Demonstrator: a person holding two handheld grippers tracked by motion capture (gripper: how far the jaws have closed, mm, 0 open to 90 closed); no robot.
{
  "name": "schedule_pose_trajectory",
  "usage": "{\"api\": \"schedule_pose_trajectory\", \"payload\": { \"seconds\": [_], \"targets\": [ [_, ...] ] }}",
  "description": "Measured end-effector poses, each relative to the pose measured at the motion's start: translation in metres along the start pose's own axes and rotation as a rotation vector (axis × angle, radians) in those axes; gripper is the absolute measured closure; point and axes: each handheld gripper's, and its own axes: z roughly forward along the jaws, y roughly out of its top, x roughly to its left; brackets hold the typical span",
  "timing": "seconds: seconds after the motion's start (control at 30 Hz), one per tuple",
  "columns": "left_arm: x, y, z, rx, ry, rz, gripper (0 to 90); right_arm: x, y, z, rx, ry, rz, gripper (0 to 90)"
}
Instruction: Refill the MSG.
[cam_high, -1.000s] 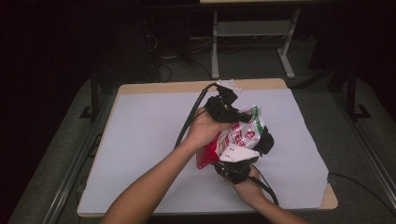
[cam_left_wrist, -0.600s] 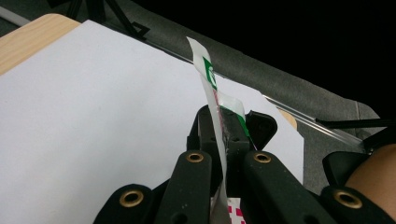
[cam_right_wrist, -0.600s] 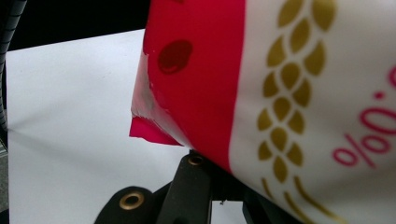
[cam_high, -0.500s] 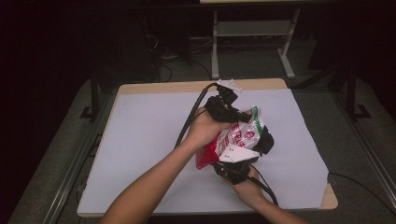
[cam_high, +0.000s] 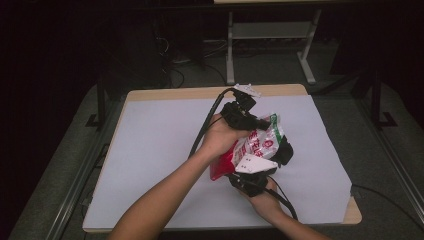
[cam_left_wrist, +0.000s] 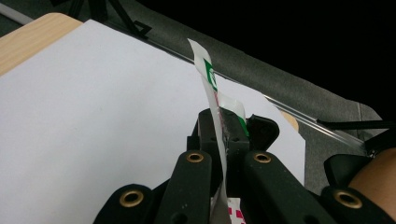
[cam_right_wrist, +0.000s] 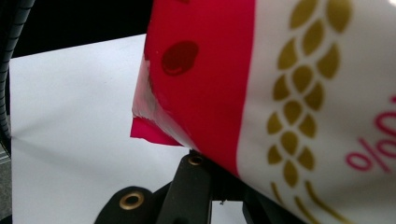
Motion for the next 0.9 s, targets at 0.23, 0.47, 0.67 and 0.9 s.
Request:
{"api": "schedule_pose_trajectory", "payload": {
  "seconds": [0.23, 0.47, 0.67, 0.9],
  "targets": [
    [0.0000, 0.0000, 0.0004, -0.005, 0.001, -0.003, 90.0, -0.0001, -0.0001, 0.0002, -0.004, 0.001, 0.004, 90.0],
    [-0.0003, -0.0001, 0.0013, -0.003, 0.002, -0.001, 90.0, 0.0007, -0.0001, 0.0009, -0.006, 0.005, 0.009, 90.0],
    [-0.0005, -0.0005, 0.0017, -0.002, 0.005, 0.000, 90.0, 0.0010, -0.0003, 0.0011, -0.007, 0.006, 0.012, 90.0],
    [-0.0004, -0.0004, 0.0012, -0.012, 0.004, 0.000, 90.0, 0.0005, 0.0001, 0.0009, -0.009, 0.006, 0.007, 90.0]
  ]
}}
